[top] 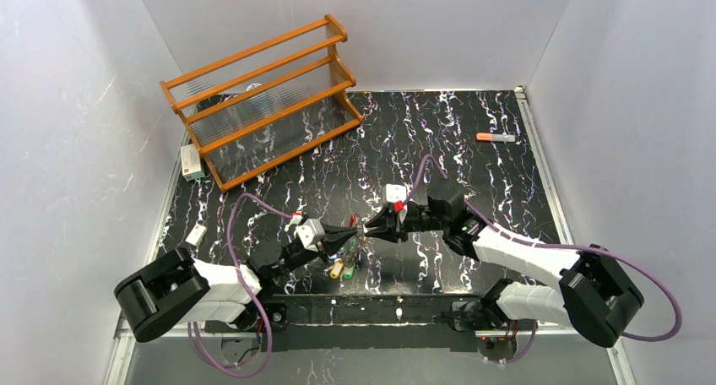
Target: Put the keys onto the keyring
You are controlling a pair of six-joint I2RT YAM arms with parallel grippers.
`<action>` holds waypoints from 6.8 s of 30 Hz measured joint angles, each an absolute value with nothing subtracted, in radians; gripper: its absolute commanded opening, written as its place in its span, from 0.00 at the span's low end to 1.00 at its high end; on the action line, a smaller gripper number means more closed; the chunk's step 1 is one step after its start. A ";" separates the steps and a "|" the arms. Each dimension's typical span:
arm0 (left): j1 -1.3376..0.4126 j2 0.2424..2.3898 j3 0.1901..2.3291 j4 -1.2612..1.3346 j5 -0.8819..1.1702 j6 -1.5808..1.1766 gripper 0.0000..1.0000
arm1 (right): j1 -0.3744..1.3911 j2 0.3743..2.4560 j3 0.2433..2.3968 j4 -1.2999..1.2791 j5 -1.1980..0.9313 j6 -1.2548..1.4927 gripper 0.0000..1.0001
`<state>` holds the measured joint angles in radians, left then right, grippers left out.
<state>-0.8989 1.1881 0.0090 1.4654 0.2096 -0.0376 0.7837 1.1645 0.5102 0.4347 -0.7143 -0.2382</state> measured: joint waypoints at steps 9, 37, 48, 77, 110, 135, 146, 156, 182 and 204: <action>-0.899 1.190 0.009 1.466 0.210 -0.038 0.00 | 0.784 1.213 0.511 0.501 -0.752 -0.214 0.35; -0.899 1.176 0.018 1.322 0.276 0.052 0.41 | 0.782 1.341 0.667 0.182 -0.724 -0.347 0.01; -0.899 1.158 0.131 0.986 0.293 0.210 0.35 | 0.834 1.515 0.808 -0.156 -0.580 -0.477 0.01; -0.899 1.321 0.222 0.936 0.373 0.224 0.00 | 0.839 1.443 0.763 -0.101 -0.628 -0.452 0.35; -0.899 1.187 0.086 1.180 0.215 0.040 0.00 | 0.741 1.442 0.645 0.246 -0.824 -0.227 0.01; -0.899 1.190 0.051 1.246 0.171 0.014 0.00 | 0.799 1.480 0.528 0.534 -0.753 -0.160 0.30; -0.899 1.172 0.023 1.279 0.121 0.015 0.00 | 0.802 1.206 0.427 0.545 -0.536 -0.168 0.82; -0.899 1.166 0.034 1.253 -0.007 0.013 0.00 | 0.796 1.138 0.421 0.534 -0.439 -0.162 0.99; -0.504 1.399 0.320 1.040 -0.026 -0.222 0.97 | 0.313 1.171 0.312 0.687 -0.517 0.176 0.99; -0.271 0.899 0.171 0.716 -0.341 -0.171 0.98 | 0.203 0.914 0.185 0.580 0.033 0.068 0.99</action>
